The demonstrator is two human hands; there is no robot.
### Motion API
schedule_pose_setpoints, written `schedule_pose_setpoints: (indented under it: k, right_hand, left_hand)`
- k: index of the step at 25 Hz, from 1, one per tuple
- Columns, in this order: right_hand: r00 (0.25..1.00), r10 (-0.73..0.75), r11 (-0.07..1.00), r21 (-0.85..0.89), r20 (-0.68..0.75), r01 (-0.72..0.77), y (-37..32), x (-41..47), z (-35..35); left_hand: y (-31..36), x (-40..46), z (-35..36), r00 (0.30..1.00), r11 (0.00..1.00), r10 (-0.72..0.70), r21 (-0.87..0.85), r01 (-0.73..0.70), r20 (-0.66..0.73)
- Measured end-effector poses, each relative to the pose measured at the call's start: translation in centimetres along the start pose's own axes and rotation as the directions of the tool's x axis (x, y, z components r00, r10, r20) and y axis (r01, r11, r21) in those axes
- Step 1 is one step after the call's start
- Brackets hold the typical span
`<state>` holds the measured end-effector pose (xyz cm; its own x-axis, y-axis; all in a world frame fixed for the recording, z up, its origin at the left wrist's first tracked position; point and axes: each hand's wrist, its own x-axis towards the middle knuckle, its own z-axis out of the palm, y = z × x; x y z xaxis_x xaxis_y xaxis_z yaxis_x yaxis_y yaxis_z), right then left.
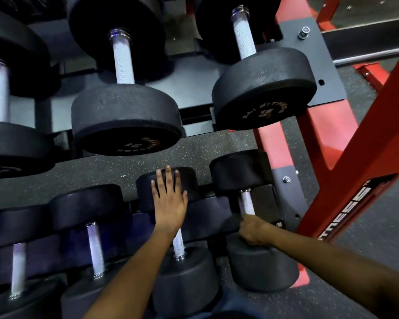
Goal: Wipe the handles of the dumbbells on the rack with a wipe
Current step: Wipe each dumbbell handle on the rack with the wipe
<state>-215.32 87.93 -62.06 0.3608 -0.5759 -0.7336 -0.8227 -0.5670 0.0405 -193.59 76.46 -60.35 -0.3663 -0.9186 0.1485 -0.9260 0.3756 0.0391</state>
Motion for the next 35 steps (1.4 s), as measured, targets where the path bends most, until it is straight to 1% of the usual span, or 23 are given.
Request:
schedule_pose_setpoints:
  k: [2,3,4,5,6,7,8,9,11,12,13,15,16,19,20,22,24,28,29,31,33,34,35]
  right_hand:
    - [0.997,-0.054,0.972,0.225,-0.054,0.065,1.5,-2.2,0.3]
    - [0.997,-0.031,0.892,0.448,-0.068,0.059,2.6,-3.3,0.5]
    - [0.991,0.065,0.763,0.645,-0.121,0.029,3.5,-4.2,0.6]
    - [0.949,0.249,0.587,0.81,-0.191,0.009,3.9,-5.1,0.6]
    - [0.828,0.516,0.426,0.904,-0.219,-0.026,4.1,-5.0,1.6]
    - [0.652,0.75,0.229,0.969,-0.116,-0.091,3.8,-4.5,2.3]
    - [0.547,0.836,0.026,0.992,0.047,-0.126,3.5,-3.7,3.1]
    - [0.587,0.781,-0.177,0.977,0.212,-0.118,3.3,-2.6,3.6]
    - [0.812,0.463,-0.562,0.826,0.355,-0.041,4.4,-0.1,3.3]
    - [0.845,0.383,-0.705,0.709,0.374,0.005,5.8,0.7,2.6]
    - [0.831,0.413,-0.763,0.64,0.372,0.093,7.3,1.1,1.9]
    - [0.791,0.516,-0.716,0.672,0.33,0.187,8.1,0.9,0.8]
    - [0.807,0.491,-0.696,0.705,0.327,0.138,7.5,0.6,1.4]
    - [0.927,0.232,-0.603,0.792,0.295,-0.101,5.0,-0.6,4.1]
    - [0.938,0.161,-0.638,0.758,0.305,-0.137,5.5,-0.3,4.1]
    - [0.927,0.26,-0.814,0.577,0.269,0.061,7.3,0.2,1.8]
    - [0.879,0.414,-0.779,0.591,0.235,0.209,7.3,1.3,1.0]
    - [0.928,0.251,-0.65,0.758,0.276,-0.049,4.1,-0.5,4.9]
    - [0.931,0.241,-0.643,0.763,0.273,-0.057,4.8,-0.4,4.4]
    - [0.851,0.452,-0.662,0.74,0.268,0.119,7.0,0.4,1.9]
    - [0.7,0.67,-0.457,0.88,0.247,0.126,6.9,1.2,1.2]
    - [0.687,0.697,-0.315,0.948,0.203,0.039,5.9,1.1,2.6]
    - [0.722,0.662,-0.234,0.971,0.202,-0.057,4.7,0.3,4.2]
  left_hand:
    - [-0.1,0.0,0.1,1.0,1.0,0.001,0.0,-0.001,-0.005]
    - [-0.1,-0.1,0.1,1.0,1.0,0.007,0.002,-0.006,-0.002]
    - [0.0,0.0,0.1,1.0,1.0,0.011,0.004,-0.011,0.001]
    - [0.0,0.0,0.1,1.0,1.0,0.011,0.003,-0.011,-0.001]
    - [0.0,0.1,0.1,1.0,1.0,0.006,-0.004,-0.006,-0.003]
    - [-0.1,0.0,0.1,1.0,1.0,0.005,-0.01,-0.005,0.001]
    - [-0.1,0.0,0.2,1.0,1.0,0.012,-0.007,-0.012,0.003]
    - [0.0,-0.1,0.3,1.0,1.0,0.021,0.0,-0.021,-0.001]
    - [-0.1,0.0,0.3,1.0,1.0,0.02,-0.001,-0.02,-0.008]
    - [-0.2,0.0,0.3,1.0,1.0,0.017,-0.005,-0.017,-0.008]
    - [-0.2,-0.1,0.3,1.0,1.0,0.019,-0.006,-0.019,-0.015]
    - [-0.1,0.0,0.4,0.999,1.0,0.02,-0.017,-0.021,-0.041]
    - [-0.1,0.0,0.4,0.999,0.999,0.02,-0.027,-0.021,-0.047]
    - [-0.1,0.0,0.5,0.998,0.999,0.021,-0.028,-0.023,-0.059]
    - [-0.1,0.1,0.5,0.998,0.999,0.021,-0.028,-0.022,-0.06]
    - [-0.1,0.1,0.5,0.998,1.0,0.025,-0.013,-0.026,-0.061]
    - [-0.1,0.0,0.5,0.997,1.0,0.025,-0.01,-0.026,-0.074]
    - [-0.1,-0.1,0.6,0.996,1.0,0.023,-0.014,-0.025,-0.089]
    - [-0.1,-0.1,0.6,0.995,0.999,0.021,-0.021,-0.024,-0.094]
    - [-0.1,0.0,0.5,0.995,0.999,0.022,-0.033,-0.025,-0.095]
    - [-0.1,0.0,0.5,0.996,0.999,0.023,-0.036,-0.026,-0.088]
    - [-0.1,-0.1,0.4,0.996,0.999,0.022,-0.037,-0.025,-0.082]
    - [0.0,-0.1,0.5,0.997,0.999,0.018,-0.039,-0.022,-0.078]
